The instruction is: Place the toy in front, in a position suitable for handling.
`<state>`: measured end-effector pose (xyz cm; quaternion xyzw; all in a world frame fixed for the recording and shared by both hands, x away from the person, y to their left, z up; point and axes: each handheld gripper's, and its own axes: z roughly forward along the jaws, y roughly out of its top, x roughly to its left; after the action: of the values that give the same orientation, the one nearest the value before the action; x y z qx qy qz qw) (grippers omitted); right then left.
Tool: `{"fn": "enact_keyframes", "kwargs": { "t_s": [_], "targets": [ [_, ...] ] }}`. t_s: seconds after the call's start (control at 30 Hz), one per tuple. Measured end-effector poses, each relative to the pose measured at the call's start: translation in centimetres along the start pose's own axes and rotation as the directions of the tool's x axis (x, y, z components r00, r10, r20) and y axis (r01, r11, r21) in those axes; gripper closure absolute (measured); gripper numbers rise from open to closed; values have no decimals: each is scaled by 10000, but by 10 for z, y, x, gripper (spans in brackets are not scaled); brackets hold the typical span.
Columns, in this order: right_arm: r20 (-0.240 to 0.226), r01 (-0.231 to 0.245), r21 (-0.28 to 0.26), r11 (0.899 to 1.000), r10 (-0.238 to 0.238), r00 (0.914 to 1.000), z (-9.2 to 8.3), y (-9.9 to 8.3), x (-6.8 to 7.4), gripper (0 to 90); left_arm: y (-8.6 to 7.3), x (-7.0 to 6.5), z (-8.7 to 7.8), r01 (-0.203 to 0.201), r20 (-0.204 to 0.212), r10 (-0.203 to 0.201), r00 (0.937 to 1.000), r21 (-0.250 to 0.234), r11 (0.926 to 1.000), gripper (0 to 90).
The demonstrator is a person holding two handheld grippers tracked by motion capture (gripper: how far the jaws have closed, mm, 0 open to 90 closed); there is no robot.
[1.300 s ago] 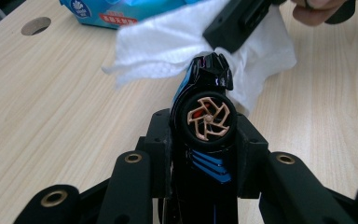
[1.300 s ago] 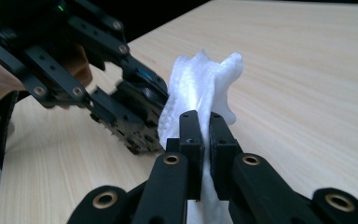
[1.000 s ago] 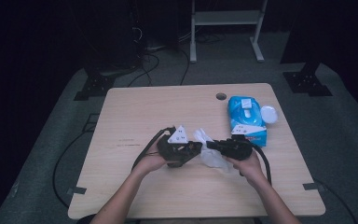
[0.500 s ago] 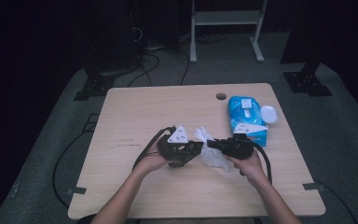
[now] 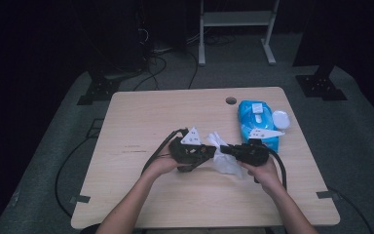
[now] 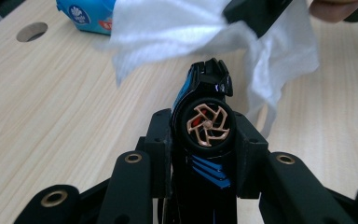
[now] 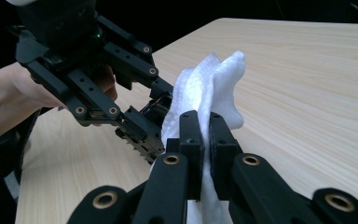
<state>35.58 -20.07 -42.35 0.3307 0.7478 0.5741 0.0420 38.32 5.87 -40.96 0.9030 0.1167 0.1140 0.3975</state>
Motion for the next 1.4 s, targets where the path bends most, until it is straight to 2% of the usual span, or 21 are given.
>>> {"fn": "enact_keyframes", "kwargs": {
  "t_s": [0.1,0.2,0.3,0.5,0.6,0.67,0.83,0.9,0.97,1.07,1.17,1.37,1.4],
  "targets": [
    [223,-112,123,9999,110,9997,-5,-4,-6,862,4,7,11,10,-3,-10,10000,538,9986,647],
    [444,-230,232,9995,219,9988,-10,-10,-12,862,8,13,24,100,13,-102,9999,1177,9930,647],
    [584,-306,343,9989,286,9979,-11,-12,-16,862,11,14,37,18,-4,-17,10000,1930,9812,648],
    [669,-278,569,9980,240,9975,-8,-16,-18,861,16,18,45,81,103,-110,9999,2440,9697,642],
    [741,-187,645,9977,139,9972,-8,-16,-18,861,17,20,38,309,282,-375,9989,2046,9784,624],
    [787,-172,645,9978,121,9968,-9,-16,-18,861,17,22,32,380,335,-451,9984,1903,9810,602],
    [1003,-17,703,9975,-53,9949,-14,-15,-19,860,10,33,9,880,441,-927,9947,990,9912,538],
    [1126,104,802,9967,-194,9935,-18,-15,-19,860,4,39,1,1384,416,-1409,9891,574,9887,530],
    [1227,168,911,9957,-279,9920,-21,-16,-19,860,-2,46,-7,1698,479,-1714,9840,346,9849,517],
    [1319,189,973,9951,-317,9908,-27,-18,-20,860,-10,53,-12,2118,648,-2139,9747,382,9766,481],
    [1367,143,954,9953,-273,9902,-30,-20,-21,860,-15,55,-13,2345,854,-2364,9679,317,9716,461],
    [1376,186,1063,9942,-332,9899,-31,-22,-21,860,-21,53,-6,2406,916,-2453,9651,589,9688,436],
    [1372,170,1063,9942,-316,9900,-31,-22,-21,860,-22,54,-6,2482,971,-2526,9627,559,9671,431]
  ]
}}
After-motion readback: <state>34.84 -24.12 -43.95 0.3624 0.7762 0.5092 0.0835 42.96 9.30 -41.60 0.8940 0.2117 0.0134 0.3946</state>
